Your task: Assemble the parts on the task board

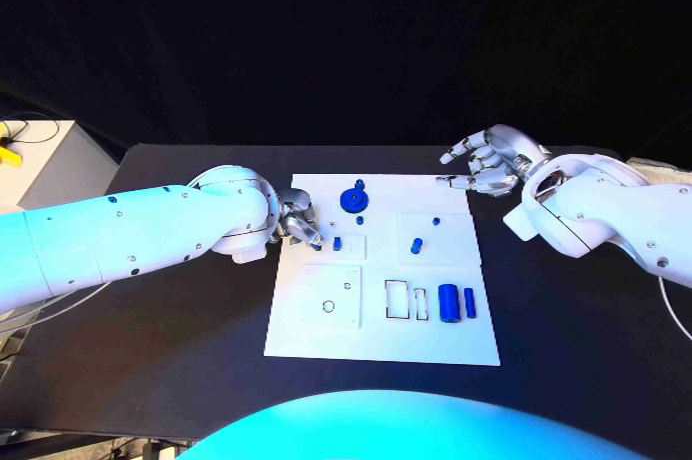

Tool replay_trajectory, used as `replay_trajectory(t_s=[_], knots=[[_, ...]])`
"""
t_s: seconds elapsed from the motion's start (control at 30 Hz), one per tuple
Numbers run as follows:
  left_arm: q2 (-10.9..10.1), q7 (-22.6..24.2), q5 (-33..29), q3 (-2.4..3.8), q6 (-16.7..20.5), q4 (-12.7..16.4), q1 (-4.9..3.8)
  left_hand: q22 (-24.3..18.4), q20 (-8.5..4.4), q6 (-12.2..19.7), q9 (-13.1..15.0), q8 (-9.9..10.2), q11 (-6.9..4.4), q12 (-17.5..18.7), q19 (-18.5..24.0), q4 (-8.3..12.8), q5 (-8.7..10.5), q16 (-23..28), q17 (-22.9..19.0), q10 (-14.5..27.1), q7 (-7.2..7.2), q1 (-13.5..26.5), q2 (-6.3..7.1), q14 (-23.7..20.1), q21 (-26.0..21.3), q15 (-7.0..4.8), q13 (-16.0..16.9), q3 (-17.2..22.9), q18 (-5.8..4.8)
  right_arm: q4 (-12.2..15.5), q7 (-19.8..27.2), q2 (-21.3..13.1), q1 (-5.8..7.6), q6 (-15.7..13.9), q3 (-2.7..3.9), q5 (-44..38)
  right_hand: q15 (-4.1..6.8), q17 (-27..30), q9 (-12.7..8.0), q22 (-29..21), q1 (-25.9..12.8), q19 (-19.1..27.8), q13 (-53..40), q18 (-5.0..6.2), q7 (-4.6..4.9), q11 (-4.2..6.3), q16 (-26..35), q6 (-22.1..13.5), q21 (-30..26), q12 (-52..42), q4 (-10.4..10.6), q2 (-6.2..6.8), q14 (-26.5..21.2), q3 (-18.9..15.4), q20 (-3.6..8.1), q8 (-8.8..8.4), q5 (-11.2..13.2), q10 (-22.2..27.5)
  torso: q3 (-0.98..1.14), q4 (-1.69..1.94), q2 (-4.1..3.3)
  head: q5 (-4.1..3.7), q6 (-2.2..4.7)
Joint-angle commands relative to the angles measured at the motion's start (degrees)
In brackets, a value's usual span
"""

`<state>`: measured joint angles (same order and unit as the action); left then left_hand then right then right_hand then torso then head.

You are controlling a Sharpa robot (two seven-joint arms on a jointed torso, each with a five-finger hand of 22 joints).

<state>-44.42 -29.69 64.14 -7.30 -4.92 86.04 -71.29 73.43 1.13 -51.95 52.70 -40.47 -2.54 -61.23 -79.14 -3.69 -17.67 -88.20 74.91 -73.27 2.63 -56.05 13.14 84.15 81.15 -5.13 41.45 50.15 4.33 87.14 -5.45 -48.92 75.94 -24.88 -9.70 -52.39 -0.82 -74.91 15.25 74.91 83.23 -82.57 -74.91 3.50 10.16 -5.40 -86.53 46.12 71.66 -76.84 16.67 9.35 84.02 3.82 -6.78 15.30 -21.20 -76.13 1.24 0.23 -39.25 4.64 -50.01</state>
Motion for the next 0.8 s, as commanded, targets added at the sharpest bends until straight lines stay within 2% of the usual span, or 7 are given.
replay_trajectory(t_s=[0.03,0.1,0.17,0.27,0.8], knots=[[0.2,0.1,0.0,-0.20,-1.7,0.2,0.28,0.1,-0.07,-0.9,0.0,-0.2,-0.07,0.3,-0.2,4.0,0.12,-0.2,11.8,-0.5,-1.32,0.4,-0.01,4.9,0.3,-0.44,0.0,3.7,-0.40,0.0,0.5,0.0,-0.06,0.8,0.00,-0.3,-0.07,-7.9,-0.1,2.4,-0.5,0.2,-1.3,0.61,0.12,0.04,0.2,-0.3,-0.2,0.1,-0.1,0.05,3.7,0.3,0.14,0.26,-0.2,0.3,0.00,0.02,-0.01,0.02,0.01],[0.2,0.1,0.0,-0.20,-1.6,0.1,0.28,0.1,-0.11,-0.9,0.0,-0.2,-0.17,0.3,-0.2,4.0,0.02,-0.2,11.9,-0.5,-1.42,0.3,-0.18,5.0,0.3,-0.49,0.0,3.7,-0.41,0.0,0.5,0.0,-0.07,0.8,0.00,-0.3,-0.07,-7.9,-0.1,2.4,-0.5,0.2,-1.3,0.61,0.12,0.04,0.2,-0.3,-0.2,0.1,-0.1,0.05,3.7,0.3,0.14,0.26,-0.2,0.3,0.00,0.01,-0.01,0.05,0.01],[0.2,0.1,0.2,-0.20,-1.5,0.1,0.28,0.1,-0.32,-0.8,0.1,-0.3,-0.29,0.4,-0.3,5.0,-0.42,-0.2,11.9,-0.5,-1.38,-0.9,-1.17,5.0,0.3,-0.67,0.0,4.9,-0.40,0.0,0.6,0.0,-0.08,0.8,0.00,-0.3,-0.07,-7.9,-0.1,2.4,-0.5,0.2,-1.3,0.61,0.12,0.04,0.2,-0.3,-0.2,0.1,-0.1,0.05,3.7,0.3,0.14,0.26,-0.2,0.3,-0.02,-0.02,0.01,0.07,0.01],[0.2,0.1,0.5,-0.20,-1.4,0.0,0.28,0.3,-0.38,-0.9,0.2,-0.4,-0.22,0.6,-0.4,5.7,-0.78,-0.3,12.0,-0.4,-1.24,-1.5,-1.68,5.0,0.4,-0.67,-0.3,5.8,-0.45,0.0,0.6,0.0,-0.09,0.8,0.00,-0.3,-0.07,-7.9,-0.1,2.4,-0.5,0.2,-1.3,0.61,0.12,0.04,0.2,-0.3,-0.2,0.1,-0.1,0.05,3.7,0.3,0.14,0.26,-0.2,0.3,0.00,-0.01,0.01,0.09,0.01],[0.1,-0.2,2.6,-0.20,-1.3,-0.1,0.28,0.8,-0.40,-1.2,0.4,-0.7,-0.20,0.4,-0.8,6.4,-0.90,-0.5,12.5,-0.6,-1.18,-2.1,-2.00,5.1,0.7,-0.64,-0.1,6.6,-0.57,0.1,0.6,0.0,-0.12,0.8,0.00,-0.3,-0.07,-7.8,-0.1,2.3,-0.5,0.2,-1.3,0.63,0.12,0.03,0.2,-0.3,-0.3,0.1,0.0,0.04,3.7,0.3,0.15,0.29,-0.2,0.3,-0.02,-0.03,0.00,0.15,0.01]])
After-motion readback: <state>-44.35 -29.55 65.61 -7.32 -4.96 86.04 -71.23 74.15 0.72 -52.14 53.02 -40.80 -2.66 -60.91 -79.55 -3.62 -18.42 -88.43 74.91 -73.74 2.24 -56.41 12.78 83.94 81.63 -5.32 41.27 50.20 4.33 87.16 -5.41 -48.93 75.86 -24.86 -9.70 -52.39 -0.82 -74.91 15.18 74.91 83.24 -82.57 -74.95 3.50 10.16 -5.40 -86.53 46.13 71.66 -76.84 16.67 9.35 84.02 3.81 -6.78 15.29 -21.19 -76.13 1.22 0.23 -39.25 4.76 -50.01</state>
